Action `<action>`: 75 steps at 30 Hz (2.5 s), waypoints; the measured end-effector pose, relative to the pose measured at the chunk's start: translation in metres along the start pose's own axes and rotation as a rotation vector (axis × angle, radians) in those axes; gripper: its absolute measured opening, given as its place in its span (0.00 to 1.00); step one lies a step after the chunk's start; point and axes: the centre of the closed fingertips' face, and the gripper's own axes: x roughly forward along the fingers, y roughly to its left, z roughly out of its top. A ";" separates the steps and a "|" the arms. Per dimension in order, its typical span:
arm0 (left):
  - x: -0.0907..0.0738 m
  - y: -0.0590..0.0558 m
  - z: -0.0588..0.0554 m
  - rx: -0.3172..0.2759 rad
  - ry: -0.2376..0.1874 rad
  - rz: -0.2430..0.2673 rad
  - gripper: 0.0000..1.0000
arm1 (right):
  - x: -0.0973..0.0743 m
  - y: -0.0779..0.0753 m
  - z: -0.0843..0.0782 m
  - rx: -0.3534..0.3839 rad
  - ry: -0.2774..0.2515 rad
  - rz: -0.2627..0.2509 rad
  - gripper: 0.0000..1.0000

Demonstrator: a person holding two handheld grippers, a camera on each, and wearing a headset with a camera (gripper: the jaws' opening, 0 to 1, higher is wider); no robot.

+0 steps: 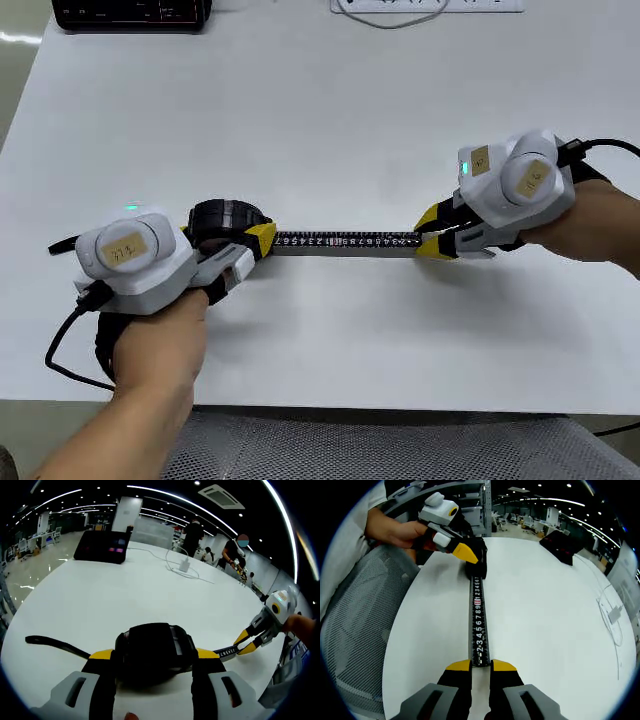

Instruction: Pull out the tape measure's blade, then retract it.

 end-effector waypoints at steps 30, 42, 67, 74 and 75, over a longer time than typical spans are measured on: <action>0.000 0.001 0.000 -0.022 0.001 -0.018 0.56 | 0.020 0.000 0.030 -0.013 -0.056 0.027 0.08; -0.001 0.002 0.001 -0.037 0.001 -0.028 0.56 | 0.029 -0.001 0.045 -0.016 -0.077 0.032 0.09; 0.000 0.001 0.001 -0.050 0.003 -0.036 0.56 | 0.050 0.000 0.075 -0.011 -0.132 0.039 0.09; -0.001 0.002 0.001 -0.052 0.003 -0.038 0.56 | 0.056 0.001 0.084 -0.007 -0.148 0.044 0.09; -0.001 0.002 0.001 -0.052 0.003 -0.038 0.56 | 0.057 0.001 0.086 -0.008 -0.150 0.043 0.09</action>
